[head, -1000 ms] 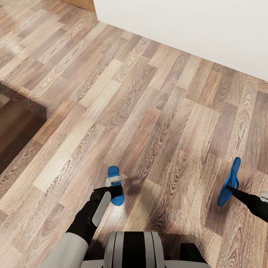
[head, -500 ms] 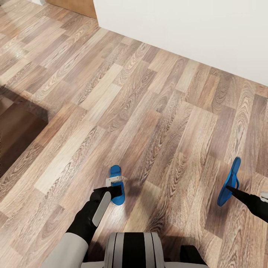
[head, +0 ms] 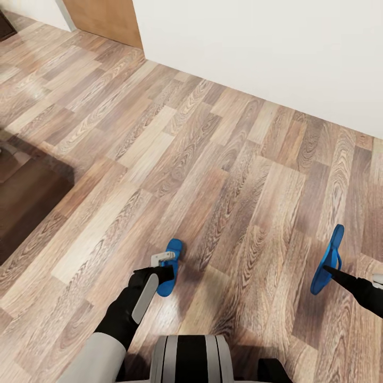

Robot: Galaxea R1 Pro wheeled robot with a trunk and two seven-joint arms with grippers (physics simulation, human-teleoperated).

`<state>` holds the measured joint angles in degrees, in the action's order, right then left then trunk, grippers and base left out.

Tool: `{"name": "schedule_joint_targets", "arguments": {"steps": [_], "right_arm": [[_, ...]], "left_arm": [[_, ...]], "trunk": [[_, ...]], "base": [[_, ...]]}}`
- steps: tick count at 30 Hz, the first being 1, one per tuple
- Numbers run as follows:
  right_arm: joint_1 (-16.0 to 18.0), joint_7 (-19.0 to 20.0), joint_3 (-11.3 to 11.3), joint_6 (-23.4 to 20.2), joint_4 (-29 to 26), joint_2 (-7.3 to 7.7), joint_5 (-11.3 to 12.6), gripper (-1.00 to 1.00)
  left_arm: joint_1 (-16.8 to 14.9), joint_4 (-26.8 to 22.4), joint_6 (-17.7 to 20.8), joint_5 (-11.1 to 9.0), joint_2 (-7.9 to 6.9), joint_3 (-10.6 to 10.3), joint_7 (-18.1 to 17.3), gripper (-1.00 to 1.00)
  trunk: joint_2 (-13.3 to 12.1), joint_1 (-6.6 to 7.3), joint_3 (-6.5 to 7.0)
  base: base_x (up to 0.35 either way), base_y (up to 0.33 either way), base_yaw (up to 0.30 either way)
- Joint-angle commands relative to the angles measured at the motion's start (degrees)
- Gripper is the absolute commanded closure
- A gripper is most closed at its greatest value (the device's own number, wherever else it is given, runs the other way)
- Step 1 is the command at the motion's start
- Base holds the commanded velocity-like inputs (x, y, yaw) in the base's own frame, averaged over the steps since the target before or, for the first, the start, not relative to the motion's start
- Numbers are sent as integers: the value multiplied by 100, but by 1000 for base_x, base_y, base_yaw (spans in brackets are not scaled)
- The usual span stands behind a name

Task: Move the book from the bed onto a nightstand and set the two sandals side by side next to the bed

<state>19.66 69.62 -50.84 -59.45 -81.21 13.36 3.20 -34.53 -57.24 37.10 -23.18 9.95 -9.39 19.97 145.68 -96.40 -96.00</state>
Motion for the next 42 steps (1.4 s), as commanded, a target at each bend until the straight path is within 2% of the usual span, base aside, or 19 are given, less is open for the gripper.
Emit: {"name": "schedule_joint_targets", "arguments": {"steps": [1, 11, 15, 18, 22, 24, 26, 31, 39, 42], "right_arm": [[3, -7, -5, -55, 0, 0, 14, 100], [3, -6, -5, -55, 0, -1, 14, 100], [3, -9, -5, -55, 0, 2, 14, 100], [5, -10, -5, -55, 0, 1, 14, 100], [4, -23, -5, -55, 5, 0, 14, 100], [3, -35, -5, -55, 7, 4, 14, 100], [3, -46, -8, -55, 8, 12, 13, 100], [3, -26, -15, -55, 9, 17, 13, 100], [3, -12, -17, -55, 7, 33, 6, 100], [3, -17, -4, -55, 7, 28, 2, 100]], "left_arm": [[-2, -6, 17, -46, -2, -10, 51, 100], [-2, -13, 17, -55, -2, -10, 25, 100], [-2, -13, 10, -118, -14, 0, -220, 100], [-2, -8, 2, -327, -37, 33, -866, 100], [-2, -22, 1, -459, -292, 63, -1745, 100], [-2, -163, 7, -484, -381, 206, -2022, 100], [-2, -299, 20, -497, -427, 446, -2259, 100], [-2, -366, 32, -501, -442, 598, -2389, 100], [6, -332, 27, -494, -434, 593, -2401, 100], [12, -332, 32, -494, -478, 607, -2405, 100]], "trunk": [[0, 3, 20], [-14, 29, 241], [-19, 39, 330], [-23, 47, 396], [-28, 57, 485], [-31, 62, 529], [-34, 68, 574], [-40, 80, 684], [-51, 101, 862], [-55, 109, 928]], "base": [[0, 0, 0], [0, 0, 0], [0, 0, 0], [0, 0, 0], [0, 0, 0], [0, 0, 0], [0, 0, 0], [0, 0, 0], [0, 0, 0], [0, 0, 0]]}}
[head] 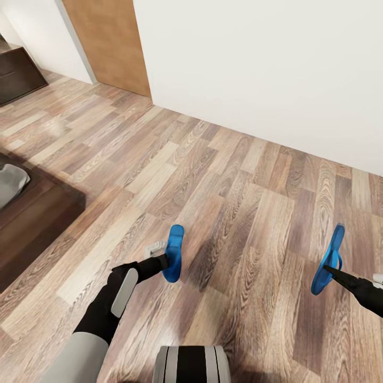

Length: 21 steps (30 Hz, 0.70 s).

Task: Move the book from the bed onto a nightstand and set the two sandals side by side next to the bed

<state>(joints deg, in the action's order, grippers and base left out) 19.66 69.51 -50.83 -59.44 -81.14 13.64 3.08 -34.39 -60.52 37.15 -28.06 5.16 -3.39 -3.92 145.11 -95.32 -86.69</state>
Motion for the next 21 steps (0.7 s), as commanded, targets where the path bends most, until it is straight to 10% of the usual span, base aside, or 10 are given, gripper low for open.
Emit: {"name": "schedule_joint_targets", "arguments": {"steps": [1, 5, 12, 21], "right_arm": [[3, -8, -2, -56, 1, 0, 15, 100], [3, -40, 4, -56, 9, -1, -173, 100], [3, 1, -4, 1199, 308, -59, -1919, 100], [3, 10, -23, 2271, 2378, -13, -2162, 100]], "left_arm": [[5, -4, 27, -8, -54, 9, -22, 100], [47, 19, 29, -52, -528, 13, -443, 100], [72, 1146, -32, -185, -1299, 13, -2530, 100], [73, 2484, -580, -169, -1715, 0, -4450, 100]], "trunk": [[0, 3, 19], [-6, 14, 108], [-15, 32, 263], [-27, 55, 463]], "base": [[0, 0, 0], [0, 0, 0], [0, 0, 0], [0, 0, 0]]}}
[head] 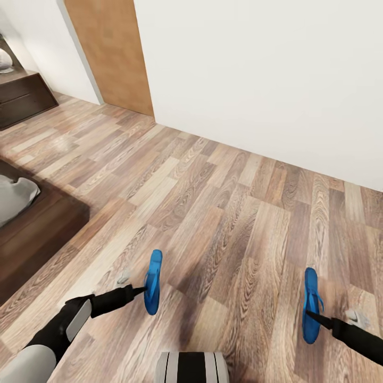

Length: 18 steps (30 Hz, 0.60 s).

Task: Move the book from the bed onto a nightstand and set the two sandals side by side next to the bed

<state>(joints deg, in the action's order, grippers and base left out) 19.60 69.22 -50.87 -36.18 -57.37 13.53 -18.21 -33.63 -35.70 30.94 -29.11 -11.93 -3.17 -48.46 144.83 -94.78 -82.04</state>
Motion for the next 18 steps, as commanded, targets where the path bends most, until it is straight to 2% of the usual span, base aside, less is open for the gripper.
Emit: {"name": "schedule_joint_targets", "arguments": {"steps": [1, 4, 7, 10, 12, 15, 18], "right_arm": [[8, 52, -19, 173, 205, 0, -36, 100], [8, 239, -19, 704, 600, 0, -42, 100], [8, 306, -19, 911, 732, 1, -108, 100], [2, 332, -21, 1510, 1046, 1, -444, 100], [0, 338, -25, 2055, 1411, -1, -608, 100], [0, 343, -31, 2307, 1636, -6, -667, 100], [0, 336, -36, 2404, 1715, -8, -691, 100]], "left_arm": [[-3, 144, 20, -60, -15, -23, -94, 100], [-3, 552, -199, -55, -27, -25, -232, 100], [0, 778, -470, -59, -32, -26, -319, 100], [3, 1103, -730, -50, -25, -37, -424, 100], [5, 1400, -1088, -45, -22, -41, -456, 100], [4, 1686, -1485, -43, -13, -48, -522, 100], [6, 1927, -1690, -43, 5, -75, -563, 100]], "trunk": [[0, 4, 20], [-4, 11, 86], [-8, 19, 153], [-12, 27, 219], [-15, 32, 263], [-19, 40, 330], [-23, 48, 396]], "base": [[0, 0, 0], [0, 0, 0], [0, 0, 0], [0, 0, 0], [0, 0, 0], [0, 0, 0], [0, 0, 0]]}}
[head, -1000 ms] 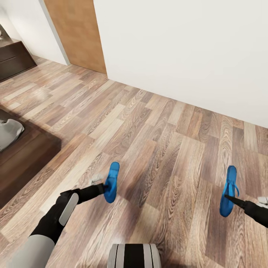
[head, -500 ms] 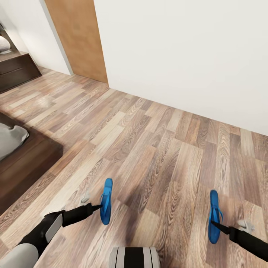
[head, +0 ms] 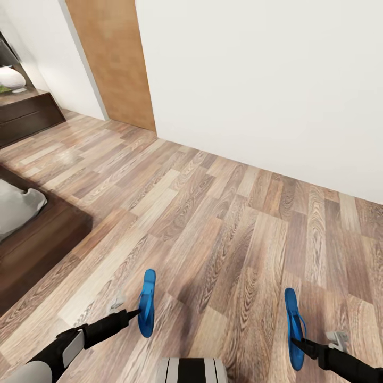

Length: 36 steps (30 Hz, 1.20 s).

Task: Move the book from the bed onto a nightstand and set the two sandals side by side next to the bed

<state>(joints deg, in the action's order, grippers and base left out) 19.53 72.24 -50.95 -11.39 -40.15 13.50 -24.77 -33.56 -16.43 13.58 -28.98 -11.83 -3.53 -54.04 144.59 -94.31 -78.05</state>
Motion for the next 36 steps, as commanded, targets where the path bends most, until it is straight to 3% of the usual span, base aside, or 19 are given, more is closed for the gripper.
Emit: {"name": "schedule_joint_targets", "arguments": {"steps": [1, 6, 12, 20, 26, 36], "right_arm": [[7, 31, -29, -69, -4, -5, -35, 100], [7, 12, -38, -41, 7, -5, -28, 100], [7, -13, -38, 51, 9, -5, -28, 100], [7, -32, -30, 66, 268, -26, -27, 100], [7, -43, -28, 277, 458, -46, -35, 100], [7, -39, -13, 294, 464, -57, -34, 100]], "left_arm": [[-3, 9, 37, -55, -4, -41, -7, 100], [-2, 133, -28, -46, -3, -43, -2, 100], [-1, 301, -474, 49, -3, -42, -8, 100], [-1, 544, -553, 68, 4, -42, 7, 100], [-1, 1201, -1269, 68, 18, -38, 16, 100], [-1, 1253, -1331, 69, 132, -38, 27, 100]], "trunk": [[0, 3, 19], [-7, 16, 130], [-15, 32, 263], [-25, 52, 440], [-33, 68, 573], [-47, 94, 794]], "base": [[0, 0, 0], [0, 0, 0], [0, 0, 0], [0, 0, 0], [0, 0, 0], [0, 0, 0]]}}
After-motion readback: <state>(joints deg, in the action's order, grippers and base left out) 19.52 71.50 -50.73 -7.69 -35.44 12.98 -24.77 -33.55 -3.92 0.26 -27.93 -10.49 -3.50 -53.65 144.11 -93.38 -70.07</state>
